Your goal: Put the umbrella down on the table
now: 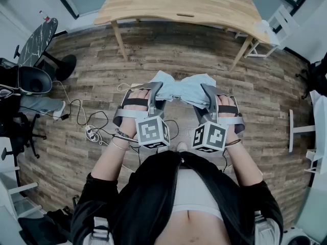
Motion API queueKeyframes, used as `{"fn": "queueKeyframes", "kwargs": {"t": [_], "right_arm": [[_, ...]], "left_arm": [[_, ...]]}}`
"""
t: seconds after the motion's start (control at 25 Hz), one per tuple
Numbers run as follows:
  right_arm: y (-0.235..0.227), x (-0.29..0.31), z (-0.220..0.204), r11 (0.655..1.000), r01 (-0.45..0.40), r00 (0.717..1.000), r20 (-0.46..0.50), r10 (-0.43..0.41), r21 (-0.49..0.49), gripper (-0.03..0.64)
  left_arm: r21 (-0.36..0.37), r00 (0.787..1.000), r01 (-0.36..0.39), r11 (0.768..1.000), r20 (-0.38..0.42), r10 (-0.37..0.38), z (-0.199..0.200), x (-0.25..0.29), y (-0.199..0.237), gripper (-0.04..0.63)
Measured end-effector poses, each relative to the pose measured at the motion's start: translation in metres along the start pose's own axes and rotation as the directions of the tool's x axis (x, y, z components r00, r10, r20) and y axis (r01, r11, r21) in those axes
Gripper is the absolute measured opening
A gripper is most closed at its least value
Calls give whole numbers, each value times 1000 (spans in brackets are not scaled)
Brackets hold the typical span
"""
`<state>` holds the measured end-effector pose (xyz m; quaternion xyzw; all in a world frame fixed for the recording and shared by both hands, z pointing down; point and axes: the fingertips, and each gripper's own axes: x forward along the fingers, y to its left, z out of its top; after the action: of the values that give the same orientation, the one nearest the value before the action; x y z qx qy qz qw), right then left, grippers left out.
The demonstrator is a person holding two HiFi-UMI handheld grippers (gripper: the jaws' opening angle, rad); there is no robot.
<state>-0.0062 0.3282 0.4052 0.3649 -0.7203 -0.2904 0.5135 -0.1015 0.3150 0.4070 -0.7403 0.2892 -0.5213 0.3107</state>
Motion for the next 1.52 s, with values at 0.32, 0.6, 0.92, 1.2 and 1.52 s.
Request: {"fn": "queueKeyframes", "kwargs": {"t": [0.32,0.6,0.92,1.2,1.52], "right_arm": [[-2,-5,2,1000,17,1000,-5,-17,-5,314],[2,-14,4,1000,20,1000,-15,-20,13,314],[1,-14,9,1000,30,1000,-9,-30,0,314],[2,-14,15,1000,27,1000,-12,-27,5,314],[6,-10,36,1000,20,1000,-17,-20,15,314]], "left_arm": [[-2,1000,-22,1000,8,22,1,-4,2,249],[7,1000,-27,1000,12,27,3,-11,-2,249],[13,999,-30,999,15,30,0,-15,2,249],[21,999,-31,999,20,31,-6,-19,2,249],[30,999,-27,999,33,26,-25,-25,7,247]]}}
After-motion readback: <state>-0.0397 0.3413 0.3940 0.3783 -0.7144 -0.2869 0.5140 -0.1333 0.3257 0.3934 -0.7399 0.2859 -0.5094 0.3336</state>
